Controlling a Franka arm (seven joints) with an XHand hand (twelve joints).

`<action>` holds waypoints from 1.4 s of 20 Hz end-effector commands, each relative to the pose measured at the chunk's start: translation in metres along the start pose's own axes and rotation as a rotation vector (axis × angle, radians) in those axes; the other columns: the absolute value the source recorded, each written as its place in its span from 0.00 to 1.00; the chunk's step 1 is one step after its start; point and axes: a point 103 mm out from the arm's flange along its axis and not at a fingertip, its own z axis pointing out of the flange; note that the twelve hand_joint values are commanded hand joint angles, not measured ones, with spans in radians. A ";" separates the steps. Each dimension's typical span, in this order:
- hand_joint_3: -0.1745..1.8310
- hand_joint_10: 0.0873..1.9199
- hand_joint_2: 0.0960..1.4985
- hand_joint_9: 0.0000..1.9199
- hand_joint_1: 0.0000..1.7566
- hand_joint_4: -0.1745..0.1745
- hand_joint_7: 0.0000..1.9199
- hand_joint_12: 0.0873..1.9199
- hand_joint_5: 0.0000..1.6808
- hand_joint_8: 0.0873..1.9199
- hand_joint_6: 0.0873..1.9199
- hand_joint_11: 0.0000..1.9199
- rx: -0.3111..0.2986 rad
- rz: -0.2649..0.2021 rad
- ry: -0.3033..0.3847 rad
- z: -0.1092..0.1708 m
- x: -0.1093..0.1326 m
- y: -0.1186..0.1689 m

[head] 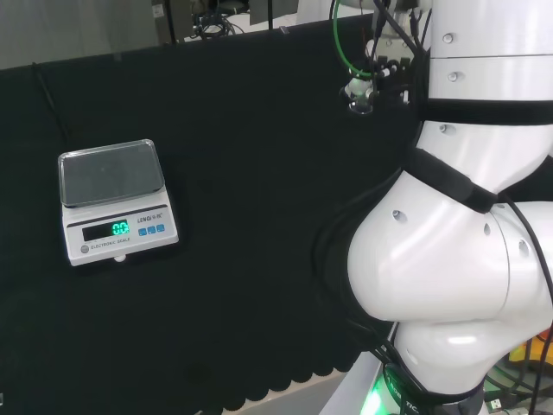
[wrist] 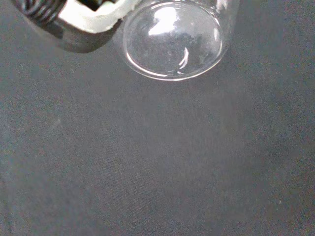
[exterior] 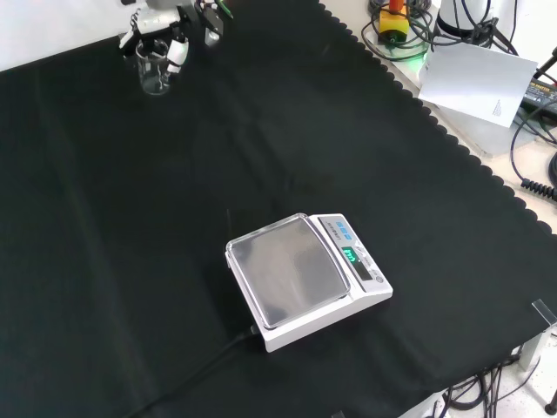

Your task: Put the beaker on the electronic balance.

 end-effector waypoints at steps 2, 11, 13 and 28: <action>0.42 0.56 0.55 0.63 0.68 0.43 0.47 0.44 0.48 0.73 0.68 0.67 -0.002 -0.014 -0.004 -0.017 0.005 -0.012; 0.43 0.56 0.54 0.63 0.68 0.43 0.48 0.45 0.49 0.73 0.67 0.67 -0.010 -0.101 -0.010 -0.034 0.054 -0.028; 0.43 0.56 0.54 0.63 0.68 0.43 0.48 0.45 0.49 0.73 0.67 0.67 -0.010 -0.151 -0.001 -0.040 0.078 -0.034; 0.44 0.56 0.53 0.64 0.69 0.43 0.48 0.45 0.50 0.73 0.66 0.67 0.064 -0.620 -0.063 -0.018 0.287 -0.142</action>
